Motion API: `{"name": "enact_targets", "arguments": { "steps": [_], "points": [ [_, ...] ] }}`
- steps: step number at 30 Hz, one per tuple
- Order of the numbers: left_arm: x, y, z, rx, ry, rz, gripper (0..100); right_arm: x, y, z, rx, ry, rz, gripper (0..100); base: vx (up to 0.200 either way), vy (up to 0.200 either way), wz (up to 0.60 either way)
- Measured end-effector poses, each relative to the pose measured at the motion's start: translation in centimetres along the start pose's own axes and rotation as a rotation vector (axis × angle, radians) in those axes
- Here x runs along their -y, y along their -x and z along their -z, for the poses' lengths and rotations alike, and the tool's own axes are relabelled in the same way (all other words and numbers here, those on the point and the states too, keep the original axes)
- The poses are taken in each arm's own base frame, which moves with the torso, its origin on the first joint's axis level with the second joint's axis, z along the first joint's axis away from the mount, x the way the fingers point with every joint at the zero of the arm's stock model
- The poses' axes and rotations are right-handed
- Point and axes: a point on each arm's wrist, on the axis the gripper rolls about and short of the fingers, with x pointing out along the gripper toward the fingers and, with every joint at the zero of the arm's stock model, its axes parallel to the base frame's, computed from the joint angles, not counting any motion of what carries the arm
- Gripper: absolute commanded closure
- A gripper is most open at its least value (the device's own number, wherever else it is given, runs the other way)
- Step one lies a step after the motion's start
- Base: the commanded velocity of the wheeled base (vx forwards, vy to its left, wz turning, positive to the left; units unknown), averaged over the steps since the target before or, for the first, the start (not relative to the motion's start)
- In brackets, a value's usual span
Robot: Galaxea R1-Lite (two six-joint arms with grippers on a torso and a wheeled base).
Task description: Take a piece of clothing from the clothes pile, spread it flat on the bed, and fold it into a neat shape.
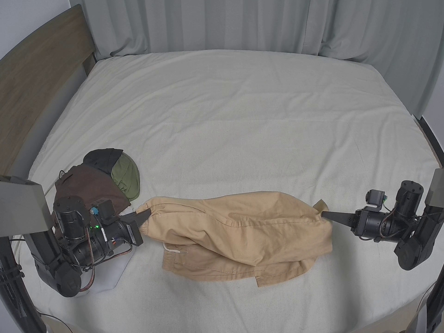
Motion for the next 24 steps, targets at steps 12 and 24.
{"name": "enact_targets", "arguments": {
  "steps": [12, 24],
  "points": [
    [0.0, 0.0, 0.0, 0.002, -0.001, 0.001, 100, 0.7, -0.5, 0.6, -0.02, 0.043, 0.007, 0, 0.0, 0.0, 0.0],
    [0.0, 0.0, -0.1, 0.002, -0.001, 0.002, 100, 1.7, -1.7, 1.7, -0.061, 0.039, 0.002, 0, 0.0, 0.0, 0.0]
  ]
}}
